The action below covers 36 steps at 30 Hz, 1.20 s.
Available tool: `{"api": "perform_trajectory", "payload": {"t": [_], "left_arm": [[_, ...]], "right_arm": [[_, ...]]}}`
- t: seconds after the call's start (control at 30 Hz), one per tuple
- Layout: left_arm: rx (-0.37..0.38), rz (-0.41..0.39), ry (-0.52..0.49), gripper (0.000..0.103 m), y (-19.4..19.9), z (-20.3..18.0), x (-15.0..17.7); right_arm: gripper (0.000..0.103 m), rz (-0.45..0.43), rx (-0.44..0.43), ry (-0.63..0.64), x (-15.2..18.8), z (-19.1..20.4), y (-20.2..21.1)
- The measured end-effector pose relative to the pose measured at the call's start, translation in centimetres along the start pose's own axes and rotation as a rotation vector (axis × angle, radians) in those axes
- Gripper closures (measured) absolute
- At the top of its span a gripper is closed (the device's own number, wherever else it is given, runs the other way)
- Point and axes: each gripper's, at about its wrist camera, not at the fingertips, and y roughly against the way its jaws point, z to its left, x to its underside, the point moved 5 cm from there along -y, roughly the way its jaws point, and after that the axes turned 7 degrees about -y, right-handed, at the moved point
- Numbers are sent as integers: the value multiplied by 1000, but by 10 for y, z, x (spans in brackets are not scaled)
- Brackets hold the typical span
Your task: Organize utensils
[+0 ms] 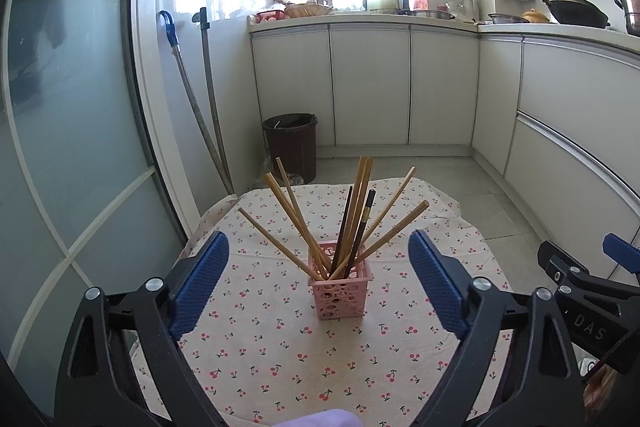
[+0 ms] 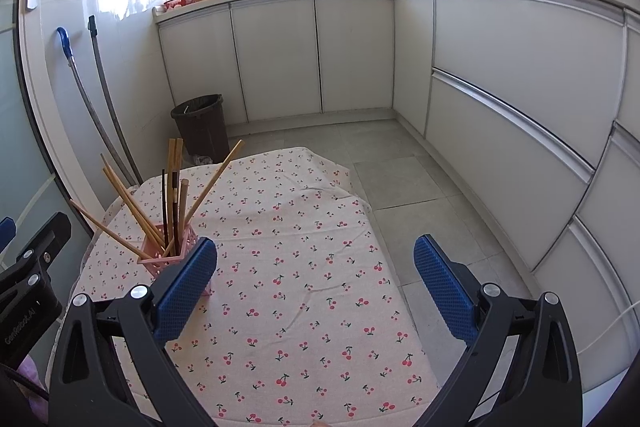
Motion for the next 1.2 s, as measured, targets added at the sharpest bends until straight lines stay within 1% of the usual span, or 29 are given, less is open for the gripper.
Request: {"api": "perform_trajectory", "payload": {"t": [0.07,0.17,0.2,0.23,0.4,0.63,1.2], "left_arm": [[1,-1,-4,23,0,-1,1],[9,8,-6,23,-1,-3,1],[6,13,-1,14,-2,-2,1],[12,19,4,7,-3,-2,0],[-13,20,12,7,0,1,-2],[5,38,11,7,-3,0,-2],[5,55,10,7,-4,0,-1]], "right_arm": [[7,-1,-1,-2,0,0,0],[7,-4,-2,-2,-1,1,1],[7,-5,-2,-2,-1,1,1],[7,-5,-2,-1,-1,1,1],[7,-6,-1,-8,-2,-1,1],[7,-4,-2,-6,-3,-1,1],[7,-1,-3,0,-1,-2,0]]}}
